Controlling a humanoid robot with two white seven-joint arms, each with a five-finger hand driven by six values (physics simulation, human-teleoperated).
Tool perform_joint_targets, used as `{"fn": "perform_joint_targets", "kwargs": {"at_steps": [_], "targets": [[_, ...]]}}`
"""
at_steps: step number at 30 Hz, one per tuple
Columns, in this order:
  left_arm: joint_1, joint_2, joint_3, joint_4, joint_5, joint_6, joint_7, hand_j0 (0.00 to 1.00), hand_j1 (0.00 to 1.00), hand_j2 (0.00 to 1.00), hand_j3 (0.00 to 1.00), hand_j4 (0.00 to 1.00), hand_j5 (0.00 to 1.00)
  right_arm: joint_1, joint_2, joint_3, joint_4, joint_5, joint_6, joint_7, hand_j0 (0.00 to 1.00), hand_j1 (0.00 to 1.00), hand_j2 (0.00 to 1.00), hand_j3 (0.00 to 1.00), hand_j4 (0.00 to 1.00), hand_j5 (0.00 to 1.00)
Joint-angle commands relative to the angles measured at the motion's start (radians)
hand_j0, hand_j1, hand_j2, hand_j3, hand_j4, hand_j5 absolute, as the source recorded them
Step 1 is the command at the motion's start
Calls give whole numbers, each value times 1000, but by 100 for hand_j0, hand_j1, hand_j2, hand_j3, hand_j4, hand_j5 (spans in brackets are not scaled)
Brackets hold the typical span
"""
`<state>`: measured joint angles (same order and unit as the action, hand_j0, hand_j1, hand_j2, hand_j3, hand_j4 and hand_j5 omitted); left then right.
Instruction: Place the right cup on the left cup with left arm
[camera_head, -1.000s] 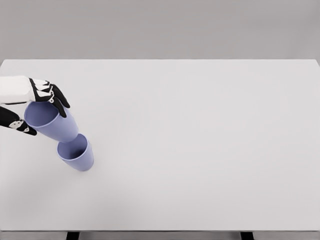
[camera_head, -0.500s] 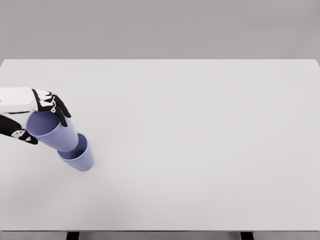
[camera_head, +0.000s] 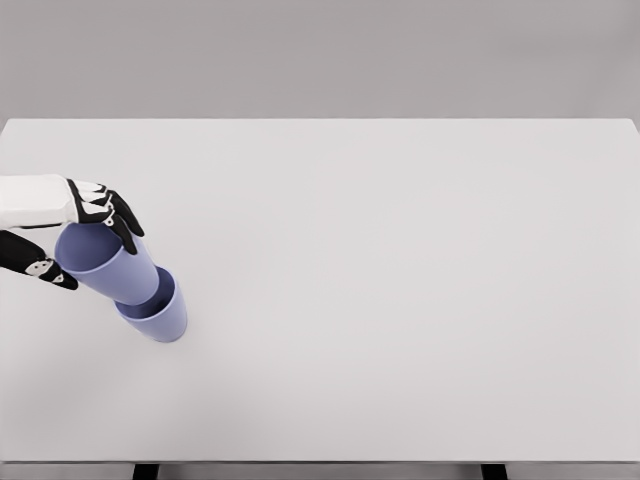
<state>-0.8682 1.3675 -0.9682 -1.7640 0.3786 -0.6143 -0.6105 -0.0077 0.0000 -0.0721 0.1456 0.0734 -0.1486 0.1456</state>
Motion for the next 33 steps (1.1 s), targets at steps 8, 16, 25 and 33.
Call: {"fn": "perform_joint_targets", "kwargs": {"at_steps": [8,16,25,33], "targets": [[3,-16,2,3,2,3,0,50,50,50,50,50,50,-2,0,0,0,0,0,0,100,100,100,100,100,100],[17,-16,5,11,-20,3,0,50,50,50,50,50,50,0,0,0,0,0,0,0,100,100,100,100,100,100],[23,-42,5,9,-23,3,0,50,50,50,50,50,50,-2,0,0,0,0,0,0,100,100,100,100,100,100],[32,-42,6,18,-46,3,0,50,50,50,50,50,50,0,0,0,0,0,0,0,100,100,100,100,100,100]]}}
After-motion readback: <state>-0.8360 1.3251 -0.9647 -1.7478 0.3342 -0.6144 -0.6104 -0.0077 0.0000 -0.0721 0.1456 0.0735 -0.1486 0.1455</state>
